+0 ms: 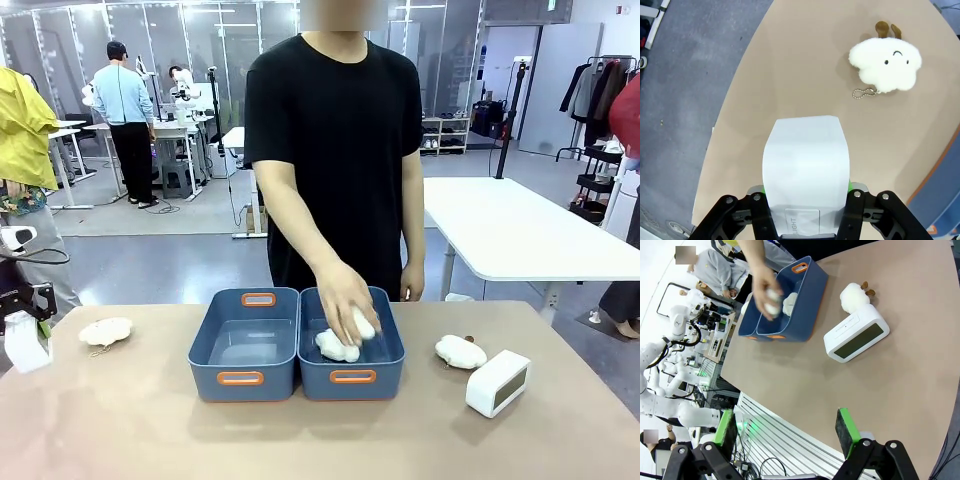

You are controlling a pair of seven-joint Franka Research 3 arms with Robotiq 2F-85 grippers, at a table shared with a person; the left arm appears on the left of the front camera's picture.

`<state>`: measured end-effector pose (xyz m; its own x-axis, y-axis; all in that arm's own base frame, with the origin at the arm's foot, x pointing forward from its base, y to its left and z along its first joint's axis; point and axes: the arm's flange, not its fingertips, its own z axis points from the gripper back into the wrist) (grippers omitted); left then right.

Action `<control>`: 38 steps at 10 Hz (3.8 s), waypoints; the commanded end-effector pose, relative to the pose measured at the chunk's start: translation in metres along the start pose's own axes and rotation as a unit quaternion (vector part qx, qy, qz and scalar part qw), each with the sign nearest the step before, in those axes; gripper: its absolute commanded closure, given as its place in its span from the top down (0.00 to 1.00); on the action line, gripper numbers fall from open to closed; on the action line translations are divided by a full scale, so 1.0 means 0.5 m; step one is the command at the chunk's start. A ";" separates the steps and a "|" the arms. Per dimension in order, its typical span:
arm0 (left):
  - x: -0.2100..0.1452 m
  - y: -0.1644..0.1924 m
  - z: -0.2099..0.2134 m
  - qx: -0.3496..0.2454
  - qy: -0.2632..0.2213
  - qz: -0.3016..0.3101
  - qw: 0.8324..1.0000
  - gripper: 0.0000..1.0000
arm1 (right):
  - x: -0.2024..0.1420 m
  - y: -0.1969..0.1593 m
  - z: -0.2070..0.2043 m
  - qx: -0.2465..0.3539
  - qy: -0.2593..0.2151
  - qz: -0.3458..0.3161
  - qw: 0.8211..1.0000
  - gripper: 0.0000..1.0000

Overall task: Sort the digital clocks into the basket.
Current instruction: Pick up the Digital clock from the table and place it into the empty Plastic storage basket.

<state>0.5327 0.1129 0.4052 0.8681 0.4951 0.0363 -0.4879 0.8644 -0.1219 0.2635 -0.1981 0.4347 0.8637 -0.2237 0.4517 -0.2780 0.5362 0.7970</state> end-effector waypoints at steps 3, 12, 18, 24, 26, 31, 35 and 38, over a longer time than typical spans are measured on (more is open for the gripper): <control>0.002 -0.005 0.007 -0.001 -0.005 0.005 1.000 0.00 | -0.001 0.002 -0.001 0.004 0.000 0.003 1.000 1.00; -0.081 -0.077 0.094 -0.044 0.007 -0.125 0.991 0.51 | -0.001 0.002 -0.001 0.004 0.000 0.003 1.000 1.00; -0.299 -0.370 0.200 0.022 0.061 -0.255 0.965 0.51 | -0.001 0.002 -0.001 0.004 0.000 0.003 1.000 1.00; -0.323 -0.723 0.059 -0.015 0.019 -0.248 0.968 0.51 | -0.001 0.002 -0.001 0.004 0.000 0.003 1.000 1.00; -0.285 -0.770 -0.025 0.001 0.010 -0.260 0.965 0.51 | -0.001 0.002 -0.001 0.004 0.000 0.003 1.000 1.00; -0.235 -0.761 -0.166 0.058 0.029 -0.255 0.965 0.51 | -0.001 0.002 -0.001 0.004 0.000 0.003 1.000 1.00; -0.212 -0.754 -0.188 0.050 0.016 -0.255 0.965 0.53 | -0.001 0.002 -0.001 0.004 0.000 0.003 1.000 1.00; -0.220 -0.748 -0.176 0.054 0.019 -0.255 0.965 1.00 | -0.001 0.002 -0.001 0.004 0.000 0.003 1.000 1.00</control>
<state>0.6299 -0.2745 0.3553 0.9998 0.0134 0.0156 -0.0131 0.9997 -0.0185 0.2636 -0.1979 0.4347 0.8640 -0.2230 0.4515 -0.2780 0.5364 0.7969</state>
